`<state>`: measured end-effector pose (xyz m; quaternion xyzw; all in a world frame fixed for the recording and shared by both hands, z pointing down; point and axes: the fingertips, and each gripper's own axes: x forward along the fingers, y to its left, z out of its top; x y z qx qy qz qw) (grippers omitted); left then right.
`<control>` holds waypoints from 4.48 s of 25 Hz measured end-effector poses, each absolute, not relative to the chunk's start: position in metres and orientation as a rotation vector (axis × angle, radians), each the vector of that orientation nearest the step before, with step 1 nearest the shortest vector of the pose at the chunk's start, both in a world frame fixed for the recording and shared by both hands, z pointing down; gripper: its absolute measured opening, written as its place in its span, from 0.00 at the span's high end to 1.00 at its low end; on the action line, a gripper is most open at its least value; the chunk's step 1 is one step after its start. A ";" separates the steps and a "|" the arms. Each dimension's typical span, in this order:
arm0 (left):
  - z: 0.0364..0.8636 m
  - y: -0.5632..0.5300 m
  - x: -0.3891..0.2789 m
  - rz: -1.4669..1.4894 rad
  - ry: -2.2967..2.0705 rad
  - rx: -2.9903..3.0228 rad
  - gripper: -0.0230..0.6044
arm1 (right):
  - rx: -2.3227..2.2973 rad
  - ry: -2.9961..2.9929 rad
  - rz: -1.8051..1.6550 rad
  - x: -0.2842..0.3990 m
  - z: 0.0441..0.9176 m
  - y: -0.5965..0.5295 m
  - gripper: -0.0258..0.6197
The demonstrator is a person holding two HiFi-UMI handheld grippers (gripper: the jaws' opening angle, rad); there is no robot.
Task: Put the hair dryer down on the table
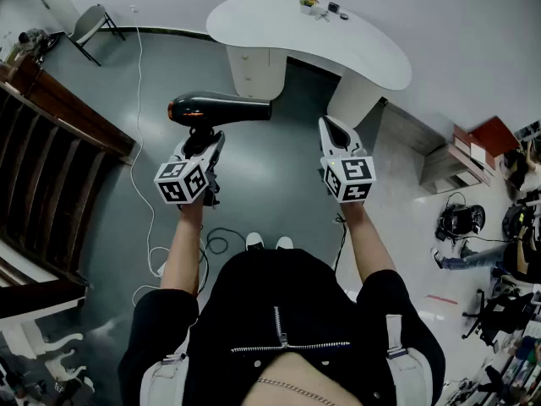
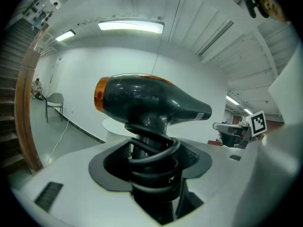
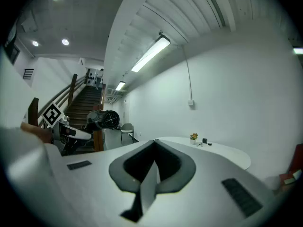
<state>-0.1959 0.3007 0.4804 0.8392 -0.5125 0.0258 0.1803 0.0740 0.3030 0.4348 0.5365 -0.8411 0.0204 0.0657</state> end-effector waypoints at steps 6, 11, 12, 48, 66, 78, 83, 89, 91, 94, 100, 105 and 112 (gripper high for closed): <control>0.481 0.302 -0.191 0.069 -1.461 2.358 0.52 | 1.600 -2.570 0.069 0.081 0.437 0.304 0.95; 0.480 0.302 -0.188 0.067 -1.482 2.340 0.52 | 1.570 -2.590 0.085 0.083 0.443 0.303 0.95; 0.477 0.303 -0.187 0.059 -1.488 2.342 0.52 | 1.569 -2.594 0.087 0.085 0.443 0.303 0.95; 0.494 0.027 -0.231 0.104 -1.392 2.365 0.52 | 1.613 -2.533 0.170 0.024 0.458 0.035 0.95; 0.514 -0.089 -0.227 0.132 -1.371 2.334 0.52 | 1.628 -2.503 0.219 0.040 0.480 -0.082 0.96; 0.505 -0.243 -0.177 0.119 -1.461 2.280 0.52 | 1.518 -2.588 0.207 0.080 0.469 -0.259 0.96; 0.498 -0.305 -0.152 0.101 -1.488 2.256 0.52 | 1.496 -2.612 0.195 0.106 0.461 -0.332 0.96; 0.498 -0.348 -0.140 0.099 -1.506 2.226 0.52 | 1.460 -2.621 0.236 0.111 0.468 -0.389 0.96; 0.498 -0.361 -0.138 0.108 -1.501 2.229 0.52 | 1.459 -2.624 0.242 0.110 0.468 -0.401 0.96; 0.494 -0.384 -0.137 0.115 -1.490 2.245 0.52 | 1.471 -2.628 0.237 0.109 0.463 -0.419 0.97; 0.491 -0.413 -0.137 0.137 -1.456 2.277 0.52 | 1.522 -2.610 0.234 0.112 0.457 -0.438 0.97; 0.502 -0.422 -0.131 0.169 -1.417 2.281 0.52 | 1.546 -2.583 0.258 0.118 0.463 -0.440 0.97; 0.550 -0.421 -0.123 0.270 -1.363 2.232 0.52 | 1.554 -2.517 0.335 0.129 0.490 -0.433 0.97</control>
